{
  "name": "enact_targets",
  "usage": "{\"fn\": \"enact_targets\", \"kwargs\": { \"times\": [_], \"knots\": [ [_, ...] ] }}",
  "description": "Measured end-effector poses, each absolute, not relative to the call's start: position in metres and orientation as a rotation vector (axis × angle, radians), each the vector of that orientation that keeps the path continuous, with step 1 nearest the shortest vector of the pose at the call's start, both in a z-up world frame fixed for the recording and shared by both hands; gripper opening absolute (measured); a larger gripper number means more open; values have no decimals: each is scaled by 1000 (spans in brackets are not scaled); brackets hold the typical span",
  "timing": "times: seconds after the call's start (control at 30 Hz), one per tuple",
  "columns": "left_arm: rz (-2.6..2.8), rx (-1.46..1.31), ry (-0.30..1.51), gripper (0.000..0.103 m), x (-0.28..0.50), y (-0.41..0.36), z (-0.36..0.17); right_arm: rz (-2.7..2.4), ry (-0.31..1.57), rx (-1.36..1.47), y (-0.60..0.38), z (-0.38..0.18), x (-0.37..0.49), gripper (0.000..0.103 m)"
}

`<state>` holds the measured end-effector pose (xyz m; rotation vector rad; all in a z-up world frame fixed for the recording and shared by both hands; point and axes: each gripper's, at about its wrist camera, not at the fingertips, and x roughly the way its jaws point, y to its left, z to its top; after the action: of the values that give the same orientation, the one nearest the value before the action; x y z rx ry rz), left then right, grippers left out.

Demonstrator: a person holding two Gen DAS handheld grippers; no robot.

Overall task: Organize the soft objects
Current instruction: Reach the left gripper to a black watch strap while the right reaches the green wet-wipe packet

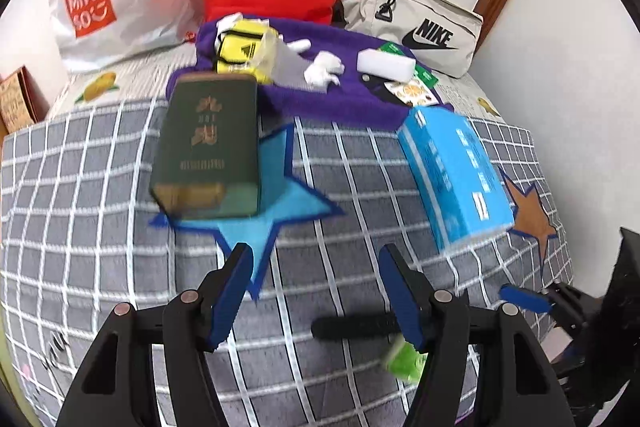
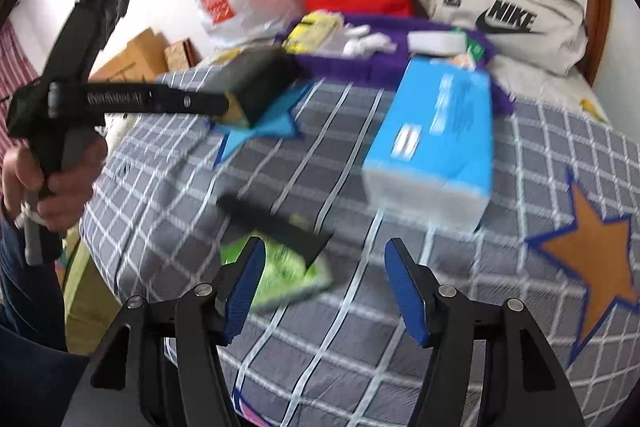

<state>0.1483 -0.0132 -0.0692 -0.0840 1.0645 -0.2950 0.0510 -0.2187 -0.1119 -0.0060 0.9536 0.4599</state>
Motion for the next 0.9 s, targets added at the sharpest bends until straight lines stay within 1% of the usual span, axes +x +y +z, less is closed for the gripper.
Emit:
{"fn": "enact_targets", "kwargs": {
  "times": [0.07,0.1,0.13,0.2,0.33,0.67,0.8,0.87,0.9],
  "knots": [
    [-291,-95,1075,63,141,-13,-78,477,950,-13,-214,-119,42,67],
    [-294,-101,1087,63,137,-13,-82,477,947,-17,-211,-122,40,71],
    [-303,-106,1095,63,134,-14,-87,474,939,-24,-209,-125,37,74],
    [-311,-111,1103,63,131,-15,-92,482,924,-45,-204,-129,33,74],
    [-320,-108,1090,63,126,-15,-95,490,909,-76,-197,-135,31,78],
    [-370,-88,1092,63,119,-20,-103,493,922,-146,-172,-158,37,82],
    [-386,-67,1089,63,118,-19,-106,484,894,-148,-169,-160,38,82],
    [-385,-59,1093,63,118,-19,-109,484,881,-144,-170,-160,38,81],
    [-385,-59,1095,63,118,-18,-110,485,875,-146,-171,-160,37,78]
  ]
}}
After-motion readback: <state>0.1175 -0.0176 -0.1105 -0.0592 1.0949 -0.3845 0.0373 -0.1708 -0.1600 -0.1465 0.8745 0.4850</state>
